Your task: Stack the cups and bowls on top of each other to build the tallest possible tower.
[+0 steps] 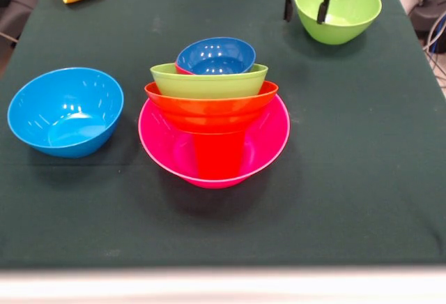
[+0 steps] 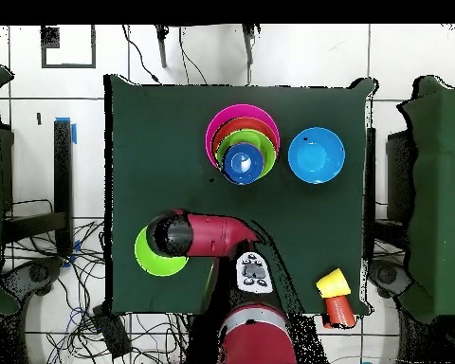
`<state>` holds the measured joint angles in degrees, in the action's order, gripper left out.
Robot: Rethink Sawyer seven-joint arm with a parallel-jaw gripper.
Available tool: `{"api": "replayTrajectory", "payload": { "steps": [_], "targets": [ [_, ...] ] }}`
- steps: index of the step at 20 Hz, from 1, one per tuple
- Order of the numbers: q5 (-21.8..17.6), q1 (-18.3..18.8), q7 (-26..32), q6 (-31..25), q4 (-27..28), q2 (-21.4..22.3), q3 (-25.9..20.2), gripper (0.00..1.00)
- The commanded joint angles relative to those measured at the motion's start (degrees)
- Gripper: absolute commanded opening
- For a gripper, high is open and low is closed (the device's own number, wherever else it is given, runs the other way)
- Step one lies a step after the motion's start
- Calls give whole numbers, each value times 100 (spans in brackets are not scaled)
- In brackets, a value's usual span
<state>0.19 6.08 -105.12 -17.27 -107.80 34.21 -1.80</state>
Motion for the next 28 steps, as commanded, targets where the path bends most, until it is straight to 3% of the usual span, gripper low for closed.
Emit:
{"api": "replayTrajectory", "payload": {
  "steps": [1, 7, 16, 28],
  "targets": [
    [-525, 221, -87, 298, -423, -147, -660, 100],
    [-778, 435, -26, 302, -595, -50, -795, 100],
    [-1162, 955, -69, 428, -1318, 316, -1168, 100],
    [-1509, 1217, -175, 676, -1293, -12, -1413, 100]
  ]
}}
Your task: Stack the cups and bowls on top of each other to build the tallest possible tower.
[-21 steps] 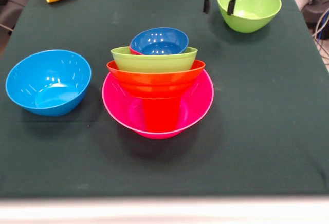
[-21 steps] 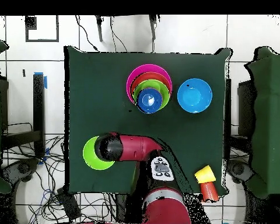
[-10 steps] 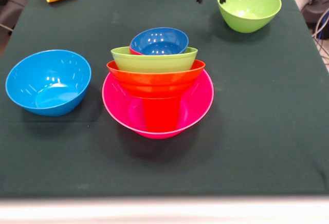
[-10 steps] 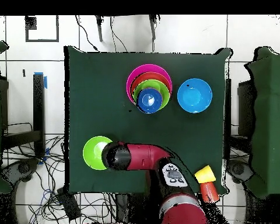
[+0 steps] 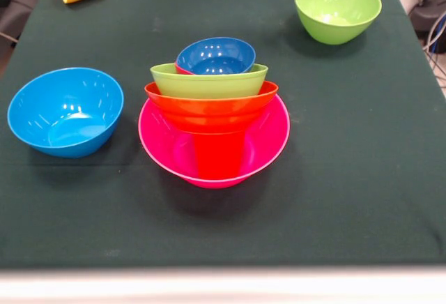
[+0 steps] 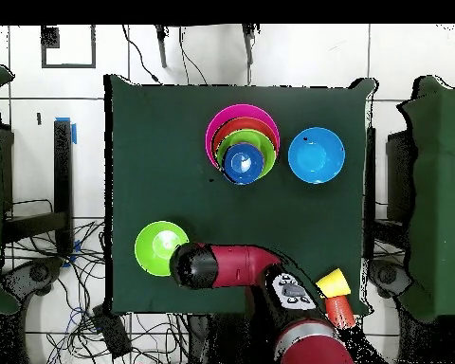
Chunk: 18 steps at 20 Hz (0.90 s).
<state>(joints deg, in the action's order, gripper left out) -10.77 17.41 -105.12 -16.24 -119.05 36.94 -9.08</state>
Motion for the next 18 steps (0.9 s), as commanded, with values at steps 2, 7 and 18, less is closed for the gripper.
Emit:
{"api": "replayTrajectory", "payload": {
  "steps": [2, 7, 18],
  "targets": [
    [-456, 29, -291, 710, -274, -289, -702, 100],
    [-314, -340, -609, 828, -336, -197, -695, 100],
    [-217, -660, -716, 1140, -148, -514, -494, 100]
  ]
}}
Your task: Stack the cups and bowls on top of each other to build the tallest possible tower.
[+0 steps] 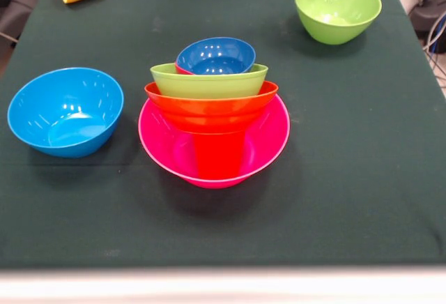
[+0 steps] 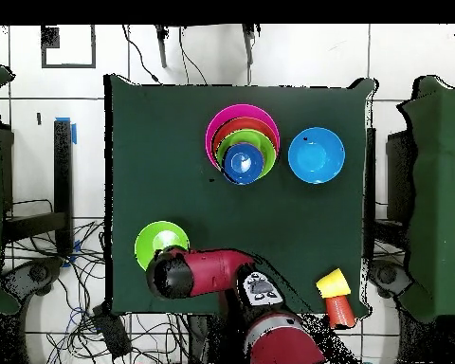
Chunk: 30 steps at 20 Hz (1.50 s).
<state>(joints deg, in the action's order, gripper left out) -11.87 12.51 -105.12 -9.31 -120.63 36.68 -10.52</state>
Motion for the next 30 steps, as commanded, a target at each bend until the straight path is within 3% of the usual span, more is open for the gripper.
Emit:
{"api": "replayTrajectory", "payload": {
  "steps": [1, 14, 27, 30],
  "targets": [
    [-113, -231, -735, 486, 24, -517, -281, 100],
    [-94, -671, -635, 385, 536, -817, 394, 100],
    [-84, -646, -640, 458, 359, -652, 299, 100],
    [1, -489, -601, 140, 80, -142, 40, 100]
  ]
}}
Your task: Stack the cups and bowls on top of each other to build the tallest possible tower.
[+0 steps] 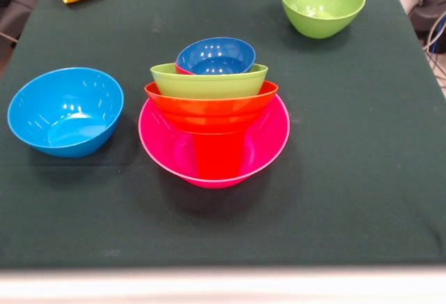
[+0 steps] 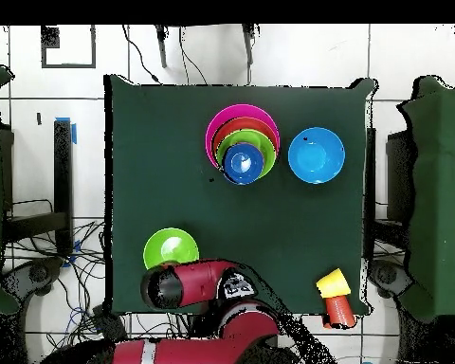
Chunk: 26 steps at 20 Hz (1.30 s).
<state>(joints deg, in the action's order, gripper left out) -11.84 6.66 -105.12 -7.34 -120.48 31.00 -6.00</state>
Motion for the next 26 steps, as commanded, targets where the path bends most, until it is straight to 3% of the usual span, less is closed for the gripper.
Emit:
{"api": "replayTrajectory", "payload": {
  "steps": [1, 4, 9, 13, 26],
  "targets": [
    [35, 190, -579, -165, -25, 620, -530, 100],
    [95, 374, -500, -364, -72, 871, -750, 100],
    [55, 476, -443, -310, 181, 645, -784, 100],
    [6, 647, -396, -356, 70, 740, -847, 100],
    [-608, 870, -108, 127, 459, 50, -444, 100]
  ]
}}
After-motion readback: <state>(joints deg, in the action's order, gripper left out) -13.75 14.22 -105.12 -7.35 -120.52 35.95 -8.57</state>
